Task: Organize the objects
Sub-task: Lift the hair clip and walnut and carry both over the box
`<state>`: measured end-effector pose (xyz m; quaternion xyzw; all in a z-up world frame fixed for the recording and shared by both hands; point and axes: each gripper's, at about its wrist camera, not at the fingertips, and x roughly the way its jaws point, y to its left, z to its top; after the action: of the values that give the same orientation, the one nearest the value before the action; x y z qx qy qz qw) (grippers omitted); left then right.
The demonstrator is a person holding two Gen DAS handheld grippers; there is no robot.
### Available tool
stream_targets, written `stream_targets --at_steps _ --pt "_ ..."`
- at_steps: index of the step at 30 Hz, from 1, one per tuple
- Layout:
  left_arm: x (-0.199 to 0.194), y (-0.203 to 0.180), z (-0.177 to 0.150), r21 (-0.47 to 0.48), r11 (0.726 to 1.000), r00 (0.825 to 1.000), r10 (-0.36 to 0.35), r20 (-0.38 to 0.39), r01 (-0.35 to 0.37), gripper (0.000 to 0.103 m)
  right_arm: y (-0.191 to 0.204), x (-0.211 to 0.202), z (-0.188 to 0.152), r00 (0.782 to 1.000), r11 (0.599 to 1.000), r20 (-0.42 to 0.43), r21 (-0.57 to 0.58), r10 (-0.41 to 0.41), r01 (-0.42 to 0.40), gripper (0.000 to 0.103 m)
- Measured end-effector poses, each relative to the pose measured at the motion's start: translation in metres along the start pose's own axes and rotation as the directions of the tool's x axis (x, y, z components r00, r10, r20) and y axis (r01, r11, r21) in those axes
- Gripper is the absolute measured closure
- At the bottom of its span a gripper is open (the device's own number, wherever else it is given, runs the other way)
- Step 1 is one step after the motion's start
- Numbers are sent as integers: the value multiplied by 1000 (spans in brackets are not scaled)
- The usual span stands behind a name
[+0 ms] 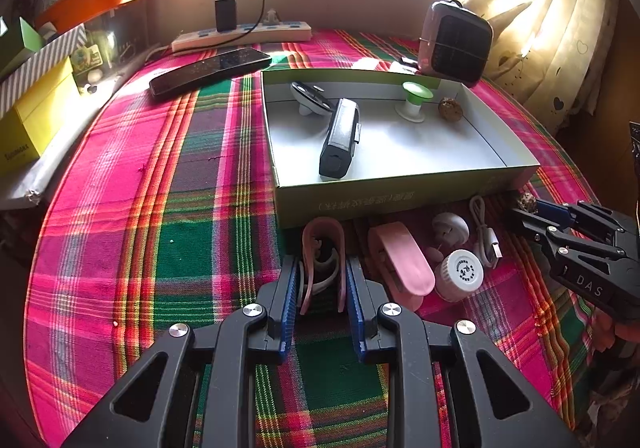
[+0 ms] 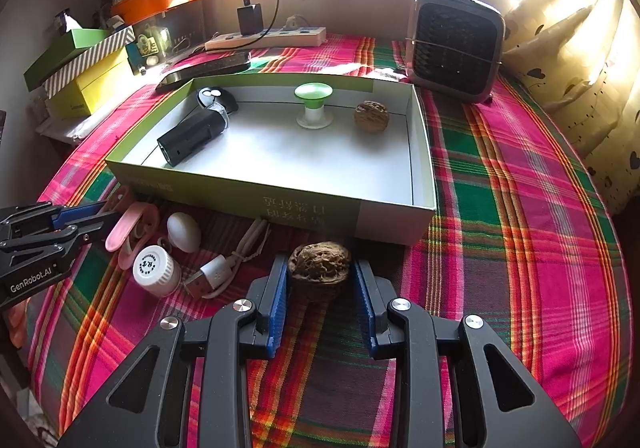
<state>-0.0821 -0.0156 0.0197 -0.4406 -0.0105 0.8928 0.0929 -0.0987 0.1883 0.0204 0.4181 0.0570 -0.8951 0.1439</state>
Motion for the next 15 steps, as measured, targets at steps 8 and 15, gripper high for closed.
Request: stream_targets --at_steps 8,15 --pt "-3 0 2 1 1000 1000 2 10 -2 82 0 -2 -1 1000 1000 8 5 9 -9 71" --pt "-9 -3 3 10 1000 1000 -2 26 1 82 0 -7 -1 1000 1000 18 4 16 -16 71"
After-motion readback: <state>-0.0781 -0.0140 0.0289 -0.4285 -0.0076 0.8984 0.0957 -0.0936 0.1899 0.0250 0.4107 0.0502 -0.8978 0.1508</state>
